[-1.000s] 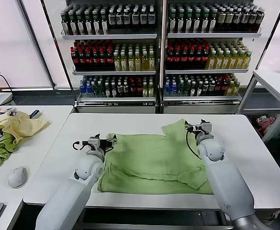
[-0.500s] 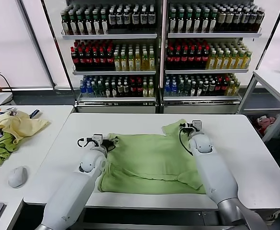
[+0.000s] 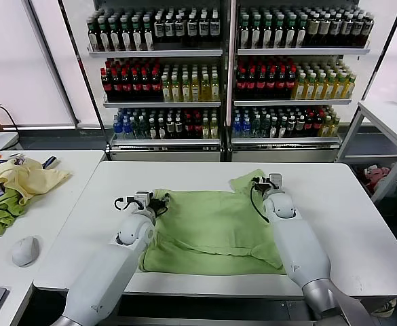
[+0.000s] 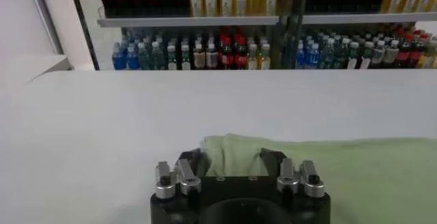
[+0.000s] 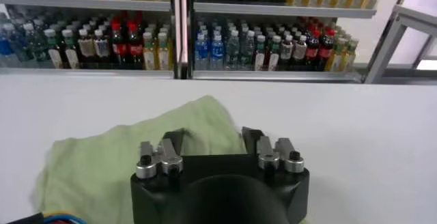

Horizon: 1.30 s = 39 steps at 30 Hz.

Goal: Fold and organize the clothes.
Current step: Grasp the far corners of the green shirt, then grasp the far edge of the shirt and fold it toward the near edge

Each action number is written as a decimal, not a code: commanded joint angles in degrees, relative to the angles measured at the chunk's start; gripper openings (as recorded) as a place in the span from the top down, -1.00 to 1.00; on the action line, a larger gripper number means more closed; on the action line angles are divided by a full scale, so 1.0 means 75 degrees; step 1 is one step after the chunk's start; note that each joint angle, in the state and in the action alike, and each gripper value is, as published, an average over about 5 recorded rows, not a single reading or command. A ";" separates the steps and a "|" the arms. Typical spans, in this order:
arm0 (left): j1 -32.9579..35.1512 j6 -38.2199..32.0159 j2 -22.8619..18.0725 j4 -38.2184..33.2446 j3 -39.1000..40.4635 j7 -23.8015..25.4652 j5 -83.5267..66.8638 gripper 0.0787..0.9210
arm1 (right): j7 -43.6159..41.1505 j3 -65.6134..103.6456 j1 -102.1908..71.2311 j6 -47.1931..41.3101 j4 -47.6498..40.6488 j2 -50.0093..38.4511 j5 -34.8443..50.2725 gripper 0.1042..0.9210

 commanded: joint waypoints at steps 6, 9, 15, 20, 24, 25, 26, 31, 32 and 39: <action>0.0297 -0.0409 0.0193 -0.0376 -0.0122 0.0189 -0.0286 0.31 | -0.0082 -0.0087 -0.0469 -0.0096 0.0809 -0.0198 0.0500 0.42; 0.0485 -0.0558 0.0338 -0.0851 -0.0254 0.0194 -0.0419 0.52 | -0.0057 -0.0064 -0.0766 -0.0035 0.1480 -0.0353 0.0745 0.58; 0.1056 -0.0761 0.0651 -0.2088 -0.0442 0.0191 -0.0550 0.90 | 0.0014 0.0061 -0.1521 0.0036 0.3236 -0.0780 0.1286 0.89; 0.1573 -0.0755 0.0887 -0.3126 -0.0555 0.0186 -0.0641 0.97 | 0.0072 0.0234 -0.2111 -0.0022 0.4577 -0.1221 0.1631 0.97; 0.1984 -0.0691 0.1018 -0.3851 -0.0652 0.0167 -0.0699 0.97 | 0.0115 0.0498 -0.2583 -0.0100 0.5558 -0.1511 0.1822 0.97; 0.2093 -0.0673 0.1049 -0.4010 -0.0678 0.0163 -0.0705 0.97 | 0.0125 0.0572 -0.2706 -0.0111 0.5753 -0.1571 0.1851 0.97; 0.2197 -0.0658 0.1079 -0.4153 -0.0704 0.0160 -0.0708 0.97 | 0.0134 0.0658 -0.2828 -0.0122 0.5946 -0.1631 0.1878 0.97; 0.2755 -0.0560 0.1248 -0.4717 -0.0864 0.0150 -0.0770 0.97 | 0.0149 0.1183 -0.3647 -0.0177 0.6847 -0.1943 0.2003 0.97; 0.2880 -0.0538 0.1286 -0.4816 -0.0894 0.0153 -0.0784 0.97 | 0.0142 0.1289 -0.3841 -0.0183 0.7002 -0.1999 0.2016 0.97; 0.3622 -0.0367 0.1531 -0.5255 -0.1102 0.0235 -0.0821 0.97 | 0.0082 0.2022 -0.5269 -0.0195 0.7923 -0.2217 0.2026 0.97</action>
